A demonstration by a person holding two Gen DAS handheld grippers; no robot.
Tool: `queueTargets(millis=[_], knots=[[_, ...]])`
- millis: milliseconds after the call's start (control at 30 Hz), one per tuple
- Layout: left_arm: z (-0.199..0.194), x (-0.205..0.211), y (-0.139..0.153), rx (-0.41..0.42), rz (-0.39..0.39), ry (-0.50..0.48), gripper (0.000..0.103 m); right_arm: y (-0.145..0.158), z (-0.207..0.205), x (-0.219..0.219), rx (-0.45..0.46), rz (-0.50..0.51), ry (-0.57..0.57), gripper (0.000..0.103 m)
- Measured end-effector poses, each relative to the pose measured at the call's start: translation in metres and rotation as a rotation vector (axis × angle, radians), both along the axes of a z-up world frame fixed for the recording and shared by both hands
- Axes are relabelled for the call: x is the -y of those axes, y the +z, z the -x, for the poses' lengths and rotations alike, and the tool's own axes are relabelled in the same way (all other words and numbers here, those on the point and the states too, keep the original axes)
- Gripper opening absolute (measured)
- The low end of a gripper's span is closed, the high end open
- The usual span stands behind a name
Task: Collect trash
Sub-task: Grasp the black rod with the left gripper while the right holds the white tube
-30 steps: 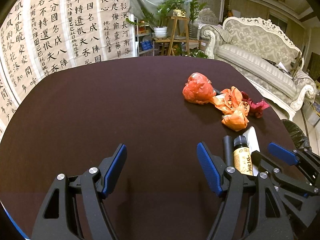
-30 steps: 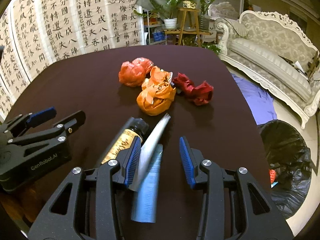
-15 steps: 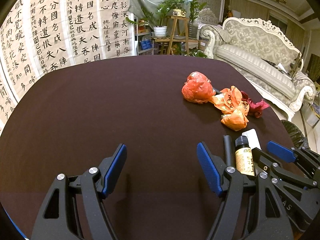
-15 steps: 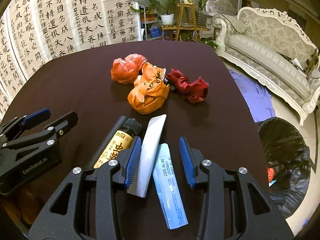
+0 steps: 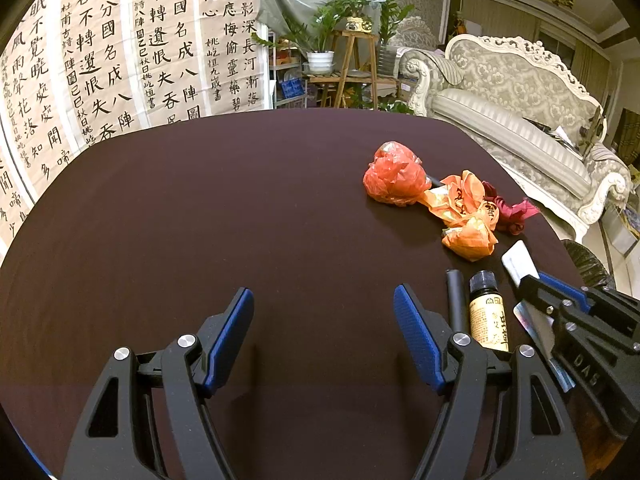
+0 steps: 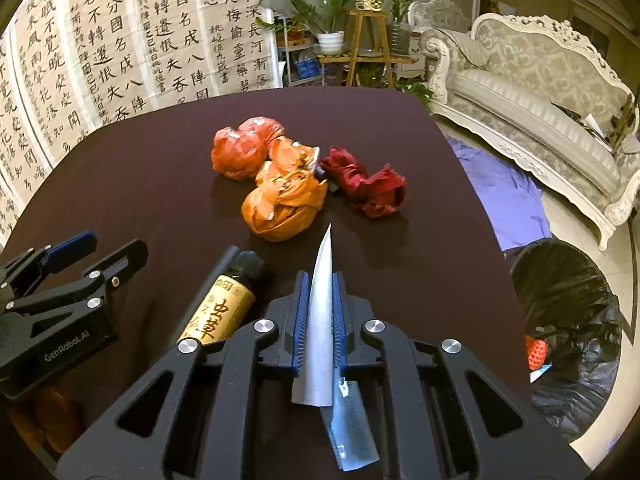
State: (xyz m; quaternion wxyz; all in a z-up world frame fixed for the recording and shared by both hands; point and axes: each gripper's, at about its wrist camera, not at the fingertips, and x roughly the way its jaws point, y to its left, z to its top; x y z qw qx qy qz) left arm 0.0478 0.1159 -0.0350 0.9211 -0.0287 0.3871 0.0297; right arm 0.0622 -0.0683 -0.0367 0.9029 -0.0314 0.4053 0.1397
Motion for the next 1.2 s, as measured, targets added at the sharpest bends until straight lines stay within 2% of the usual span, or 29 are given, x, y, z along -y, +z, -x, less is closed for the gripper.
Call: queueTargets(millis=[267,533,800,1200], knots=[[-0.001,0.002,-0.001,0.0,0.003,-0.005,0.07,0.007,-0.004,0.022,0.006,-0.027,-0.046,0.012],[-0.001,0.015,-0.003,-0.005,0.002,-0.046,0.07,-0.006,-0.002,0.037,-0.027,0.015,-0.075,0.012],[-0.003,0.027,-0.002,-0.017,0.001,-0.083,0.07,-0.011,0.006,0.043,-0.037,0.011,-0.068,0.013],[-0.014,0.041,-0.01,-0.087,-0.015,-0.162,0.07,-0.01,0.009,0.045,-0.037,-0.01,-0.059,0.017]])
